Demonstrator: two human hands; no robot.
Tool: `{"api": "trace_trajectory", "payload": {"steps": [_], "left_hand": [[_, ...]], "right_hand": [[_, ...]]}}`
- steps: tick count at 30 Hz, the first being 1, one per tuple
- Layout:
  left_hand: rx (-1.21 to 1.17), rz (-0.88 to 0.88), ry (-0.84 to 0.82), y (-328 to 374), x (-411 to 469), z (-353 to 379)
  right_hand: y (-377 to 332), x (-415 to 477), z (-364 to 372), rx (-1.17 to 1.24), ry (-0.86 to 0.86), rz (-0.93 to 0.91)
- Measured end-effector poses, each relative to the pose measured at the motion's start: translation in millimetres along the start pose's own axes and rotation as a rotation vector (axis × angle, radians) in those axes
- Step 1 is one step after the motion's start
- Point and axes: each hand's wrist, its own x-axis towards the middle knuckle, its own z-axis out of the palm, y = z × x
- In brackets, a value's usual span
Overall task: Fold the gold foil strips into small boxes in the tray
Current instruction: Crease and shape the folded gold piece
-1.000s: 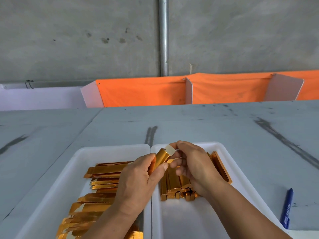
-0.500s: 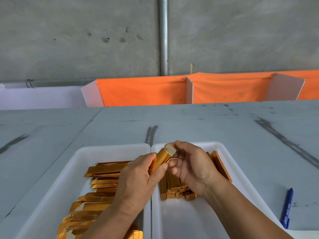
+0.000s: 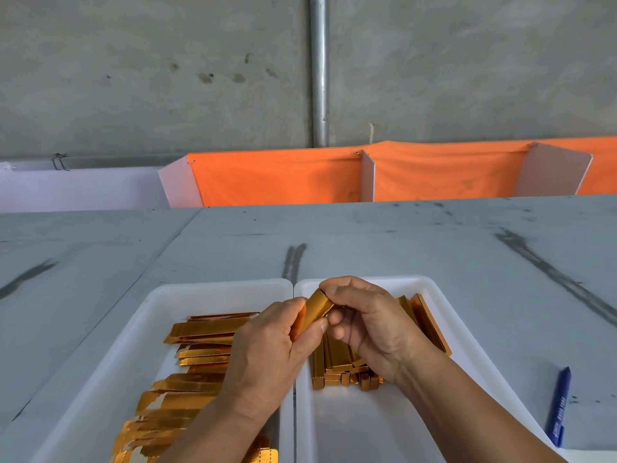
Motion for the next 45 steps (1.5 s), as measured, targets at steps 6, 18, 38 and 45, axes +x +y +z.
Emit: {"api": "trace_trajectory", "payload": {"steps": [6, 18, 38, 45], "left_hand": [[0.01, 0.009, 0.005, 2.2, 0.3, -1.2], [-0.01, 0.042, -0.007, 3.4, 0.3, -0.7], [0.004, 0.074, 0.021, 1.8, -0.2, -0.4], [0.024, 0.088, 0.022, 1.1, -0.4, -0.4]], "right_hand": [[0.9, -0.2, 0.8, -0.033, 0.017, -0.033], [-0.9, -0.1, 1.6, -0.031, 0.013, -0.034], [-5.5, -2.5, 3.7, -0.092, 0.081, -0.018], [-7.8, -4.0, 4.7, -0.114, 0.102, -0.001]]}}
